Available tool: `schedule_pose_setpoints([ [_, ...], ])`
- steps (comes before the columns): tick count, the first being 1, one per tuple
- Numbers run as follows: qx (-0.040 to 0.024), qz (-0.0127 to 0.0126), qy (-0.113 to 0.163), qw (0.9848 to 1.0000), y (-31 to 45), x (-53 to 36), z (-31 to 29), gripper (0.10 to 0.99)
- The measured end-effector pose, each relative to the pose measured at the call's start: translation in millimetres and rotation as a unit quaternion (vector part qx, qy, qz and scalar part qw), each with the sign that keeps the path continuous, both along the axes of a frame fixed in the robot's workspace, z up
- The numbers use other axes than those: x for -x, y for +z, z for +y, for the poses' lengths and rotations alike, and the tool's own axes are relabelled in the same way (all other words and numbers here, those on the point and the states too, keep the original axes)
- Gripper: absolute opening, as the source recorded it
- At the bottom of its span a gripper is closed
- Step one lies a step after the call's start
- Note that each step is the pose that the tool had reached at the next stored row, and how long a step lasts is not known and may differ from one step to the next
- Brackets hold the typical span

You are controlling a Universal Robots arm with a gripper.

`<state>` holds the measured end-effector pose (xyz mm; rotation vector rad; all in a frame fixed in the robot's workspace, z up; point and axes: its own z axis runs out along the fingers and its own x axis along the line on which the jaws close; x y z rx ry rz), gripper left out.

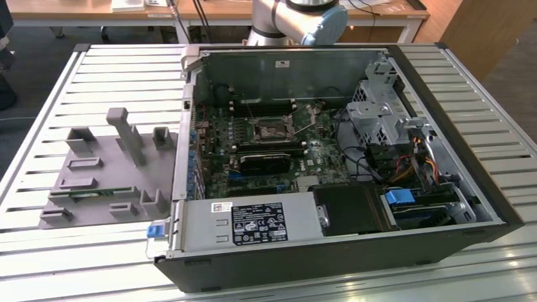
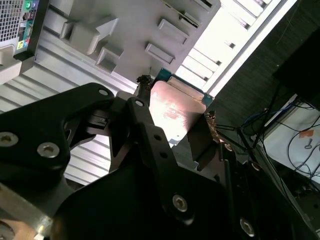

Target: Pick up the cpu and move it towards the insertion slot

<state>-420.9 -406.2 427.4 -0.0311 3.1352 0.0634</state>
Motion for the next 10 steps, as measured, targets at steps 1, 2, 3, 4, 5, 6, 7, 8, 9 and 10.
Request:
schedule_pose_setpoints([
  [1, 0.0000, 0.0000, 0.000, 1.0000, 0.0, 0.0, 0.0, 0.541],
  [2, 0.0000, 0.0000, 0.000, 1.0000, 0.0, 0.0, 0.0, 0.541],
  [3, 0.0000, 0.0001, 0.000, 1.0000, 0.2, -0.1, 0.0, 0.541],
  [4, 0.0001, 0.0001, 0.000, 1.0000, 0.2, -0.6, 0.0, 0.541],
  [5, 0.0001, 0.0002, 0.000, 1.0000, 0.3, -1.8, 0.0, 0.541],
  [6, 0.0000, 0.0001, 0.000, 1.0000, 0.1, -3.3, 0.0, 0.541],
  [7, 0.0001, 0.0001, 0.000, 1.0000, 0.2, -5.3, 0.0, 0.541],
  [8, 0.0000, 0.0001, 0.000, 1.0000, 0.1, -7.3, 0.0, 0.541],
  [9, 0.0001, 0.0001, 0.000, 1.0000, 0.2, -9.4, 0.0, 0.541],
  [10, 0.0000, 0.0001, 0.000, 1.0000, 0.1, -11.7, 0.0, 0.541],
])
